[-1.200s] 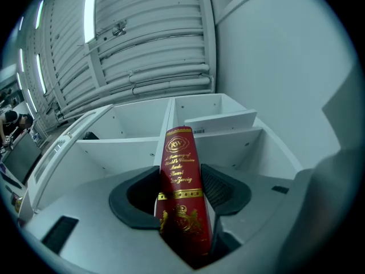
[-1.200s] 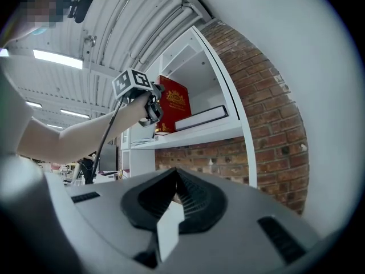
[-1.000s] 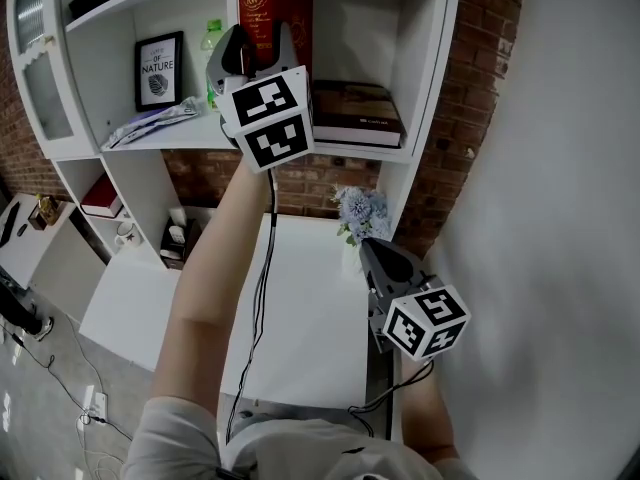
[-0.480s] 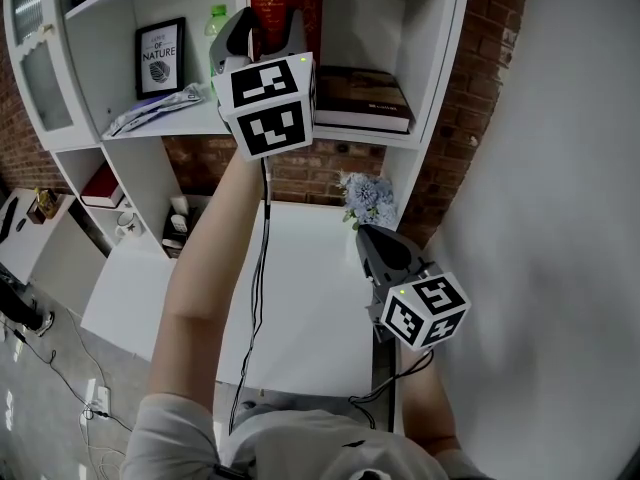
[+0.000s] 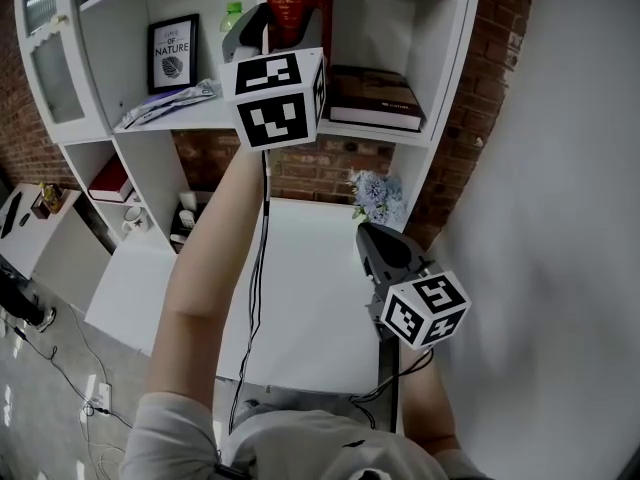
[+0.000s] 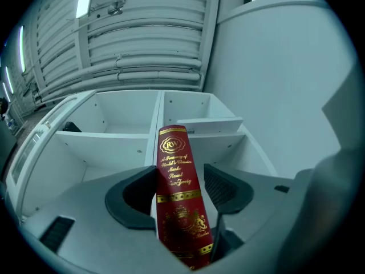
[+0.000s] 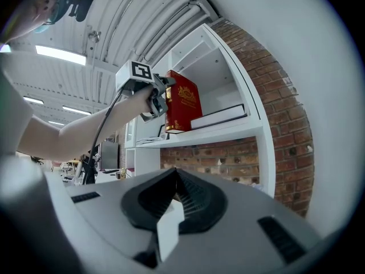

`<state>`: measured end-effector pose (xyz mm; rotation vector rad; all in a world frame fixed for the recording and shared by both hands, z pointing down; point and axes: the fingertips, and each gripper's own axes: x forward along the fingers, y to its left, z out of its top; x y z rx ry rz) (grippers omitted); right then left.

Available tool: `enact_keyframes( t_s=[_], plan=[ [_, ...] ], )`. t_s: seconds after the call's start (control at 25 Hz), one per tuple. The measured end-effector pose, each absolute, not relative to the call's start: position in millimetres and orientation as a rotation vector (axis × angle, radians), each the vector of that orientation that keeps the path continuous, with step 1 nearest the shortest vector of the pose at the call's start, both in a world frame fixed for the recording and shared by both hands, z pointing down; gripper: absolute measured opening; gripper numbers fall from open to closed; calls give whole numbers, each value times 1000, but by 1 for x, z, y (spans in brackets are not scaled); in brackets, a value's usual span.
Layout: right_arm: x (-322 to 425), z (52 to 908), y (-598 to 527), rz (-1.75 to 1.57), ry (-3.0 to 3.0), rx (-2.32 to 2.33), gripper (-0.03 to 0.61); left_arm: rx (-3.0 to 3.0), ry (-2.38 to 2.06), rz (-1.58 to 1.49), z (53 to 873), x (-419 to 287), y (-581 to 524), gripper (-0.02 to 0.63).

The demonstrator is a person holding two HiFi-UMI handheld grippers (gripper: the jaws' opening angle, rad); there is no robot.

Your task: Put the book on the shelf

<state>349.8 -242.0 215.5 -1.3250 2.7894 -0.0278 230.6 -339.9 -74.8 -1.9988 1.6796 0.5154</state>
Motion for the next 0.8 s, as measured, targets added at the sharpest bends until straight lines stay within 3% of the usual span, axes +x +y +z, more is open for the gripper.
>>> enact_keyframes(
  t_s=[0.8],
  plan=[
    [333, 225, -208, -30, 2797, -1350, 12, -2049, 1639, 511, -53, 213, -305, 270]
  ],
)
